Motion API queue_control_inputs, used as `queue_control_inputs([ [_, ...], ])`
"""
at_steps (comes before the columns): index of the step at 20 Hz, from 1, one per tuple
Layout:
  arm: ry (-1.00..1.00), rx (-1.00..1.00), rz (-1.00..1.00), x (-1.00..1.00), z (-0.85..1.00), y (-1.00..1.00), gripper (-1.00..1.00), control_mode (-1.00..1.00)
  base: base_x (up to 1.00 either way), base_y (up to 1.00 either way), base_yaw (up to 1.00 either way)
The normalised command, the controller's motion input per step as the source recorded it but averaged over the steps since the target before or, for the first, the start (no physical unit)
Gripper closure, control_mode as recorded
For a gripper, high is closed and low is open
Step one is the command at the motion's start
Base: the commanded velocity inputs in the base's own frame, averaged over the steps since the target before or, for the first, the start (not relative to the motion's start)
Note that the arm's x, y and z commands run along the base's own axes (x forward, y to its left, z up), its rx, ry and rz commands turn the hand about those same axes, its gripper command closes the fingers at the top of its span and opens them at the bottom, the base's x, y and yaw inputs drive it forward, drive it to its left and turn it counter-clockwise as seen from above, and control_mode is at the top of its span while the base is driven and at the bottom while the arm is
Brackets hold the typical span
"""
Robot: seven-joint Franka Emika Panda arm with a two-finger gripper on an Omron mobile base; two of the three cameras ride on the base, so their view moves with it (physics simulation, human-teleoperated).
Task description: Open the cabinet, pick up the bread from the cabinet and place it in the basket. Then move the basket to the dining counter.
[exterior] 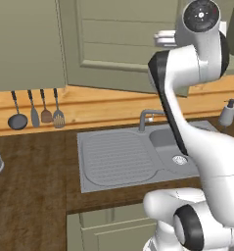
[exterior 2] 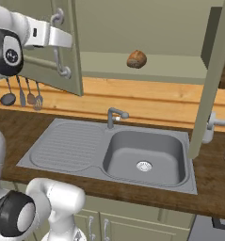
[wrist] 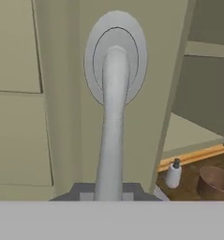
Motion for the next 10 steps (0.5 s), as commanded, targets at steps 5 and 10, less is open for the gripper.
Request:
queue_control_inputs([
  [5, -0.01, 0.00, -0.28, -1.00, 0.00, 0.75, 1.00, -1.00, 0.00, 0.00, 0.00],
  [10, -0.01, -0.05, -0.27, -1.00, -0.14, 0.96, 1.00, -1.00, 0.00, 0.00, 0.00],
])
